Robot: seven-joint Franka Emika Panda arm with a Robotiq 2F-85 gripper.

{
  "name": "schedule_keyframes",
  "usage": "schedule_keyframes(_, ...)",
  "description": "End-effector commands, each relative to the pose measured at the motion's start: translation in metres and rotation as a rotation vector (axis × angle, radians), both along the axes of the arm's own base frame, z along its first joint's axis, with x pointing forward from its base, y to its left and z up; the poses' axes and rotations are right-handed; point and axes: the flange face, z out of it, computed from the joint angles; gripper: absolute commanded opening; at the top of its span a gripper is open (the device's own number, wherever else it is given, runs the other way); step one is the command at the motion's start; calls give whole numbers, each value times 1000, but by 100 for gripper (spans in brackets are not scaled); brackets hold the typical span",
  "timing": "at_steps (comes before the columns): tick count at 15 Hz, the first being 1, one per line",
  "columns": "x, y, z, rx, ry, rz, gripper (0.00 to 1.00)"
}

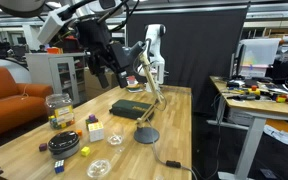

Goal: Pick up the small square box and put them on top of the big square box

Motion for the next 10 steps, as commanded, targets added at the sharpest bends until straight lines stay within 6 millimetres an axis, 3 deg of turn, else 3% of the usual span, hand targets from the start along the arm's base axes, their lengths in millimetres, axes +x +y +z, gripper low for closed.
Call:
schedule_keyframes(1, 0, 0, 1, 0, 1, 0, 100)
schedule_keyframes(5, 0, 13, 0, -16, -14, 47, 100)
schedule_keyframes(10, -11, 70, -17, 3, -6, 259, 100)
